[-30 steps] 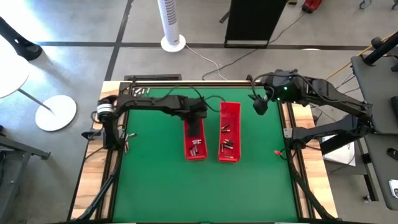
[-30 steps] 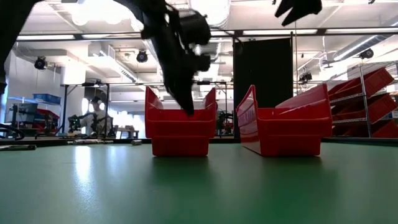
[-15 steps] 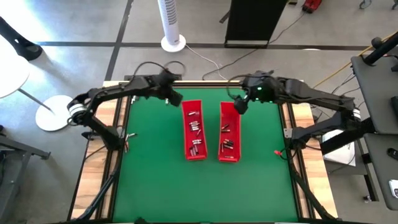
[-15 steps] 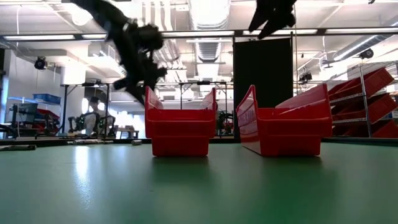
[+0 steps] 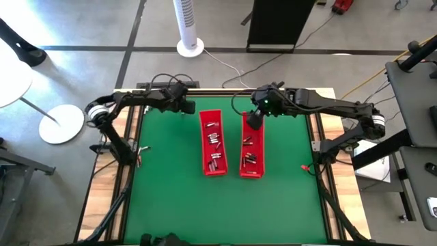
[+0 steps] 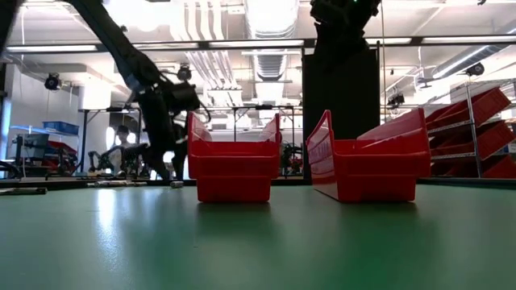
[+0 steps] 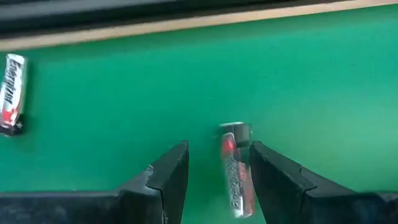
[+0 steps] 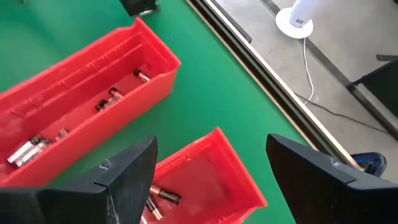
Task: Sort batteries
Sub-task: Put the silver battery into the left red bin
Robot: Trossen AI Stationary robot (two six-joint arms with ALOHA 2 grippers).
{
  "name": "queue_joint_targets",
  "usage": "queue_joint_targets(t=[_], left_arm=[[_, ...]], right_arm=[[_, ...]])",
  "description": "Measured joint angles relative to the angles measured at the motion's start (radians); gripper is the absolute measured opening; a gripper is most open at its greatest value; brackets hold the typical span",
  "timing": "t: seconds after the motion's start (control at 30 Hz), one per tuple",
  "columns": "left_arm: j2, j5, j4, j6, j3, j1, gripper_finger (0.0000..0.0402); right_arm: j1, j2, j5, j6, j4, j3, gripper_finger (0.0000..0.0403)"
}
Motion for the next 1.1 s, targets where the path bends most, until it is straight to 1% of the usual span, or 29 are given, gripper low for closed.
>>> queue_joint_targets(t=[0.1, 0.27, 0.33, 0.43, 0.57, 0.6, 0.67, 0.8, 0.83, 0.93, 1.03, 1.1], left_arm=[[0.043, -0.009, 0.015, -0.028, 0.001, 0.006, 0.0149], [0.081, -0.006, 0.023, -0.007, 0.005, 0.006, 0.0148], [0.089, -0.013, 0.011, -0.008, 0.006, 0.007, 0.0139], [0.091, -0.030, 0.002, 0.017, 0.005, 0.007, 0.0106], [0.091, -0.030, -0.005, 0.060, 0.004, 0.008, 0.0032], [0.090, -0.026, -0.007, 0.075, 0.005, 0.008, 0.0025], [0.083, -0.009, -0.011, 0.093, 0.007, 0.009, 0.0025], [0.031, 0.020, -0.030, 0.111, 0.023, 0.005, 0.0025], [0.012, 0.034, -0.037, 0.111, 0.028, 0.004, 0.0025], [-0.066, 0.032, -0.018, 0.137, 0.065, -0.001, 0.0025], [-0.140, 0.026, -0.029, 0.241, 0.098, -0.022, 0.0025], [-0.197, 0.061, -0.029, 0.332, 0.136, -0.055, 0.0025]], right_arm=[[0.000, -0.003, 0.001, 0.029, -0.003, 0.000, 0.0295], [0.000, -0.012, 0.005, 0.031, 0.005, 0.000, 0.0302], [0.000, -0.011, 0.005, 0.031, 0.005, 0.000, 0.0306], [-0.001, -0.011, 0.005, 0.036, 0.017, 0.000, 0.0309], [-0.014, -0.011, 0.008, 0.025, 0.035, 0.007, 0.0309], [-0.018, -0.011, 0.014, 0.017, 0.034, 0.019, 0.0308], [-0.026, -0.011, 0.032, -0.006, 0.035, 0.054, 0.0304], [-0.047, -0.017, 0.053, -0.100, 0.029, 0.129, 0.0296], [-0.053, -0.021, 0.060, -0.124, 0.029, 0.144, 0.0294], [-0.069, -0.040, 0.070, -0.196, 0.027, 0.173, 0.0289], [-0.071, -0.071, 0.122, -0.260, 0.027, 0.183, 0.0284], [-0.071, -0.096, 0.150, -0.308, 0.029, 0.184, 0.0280]])
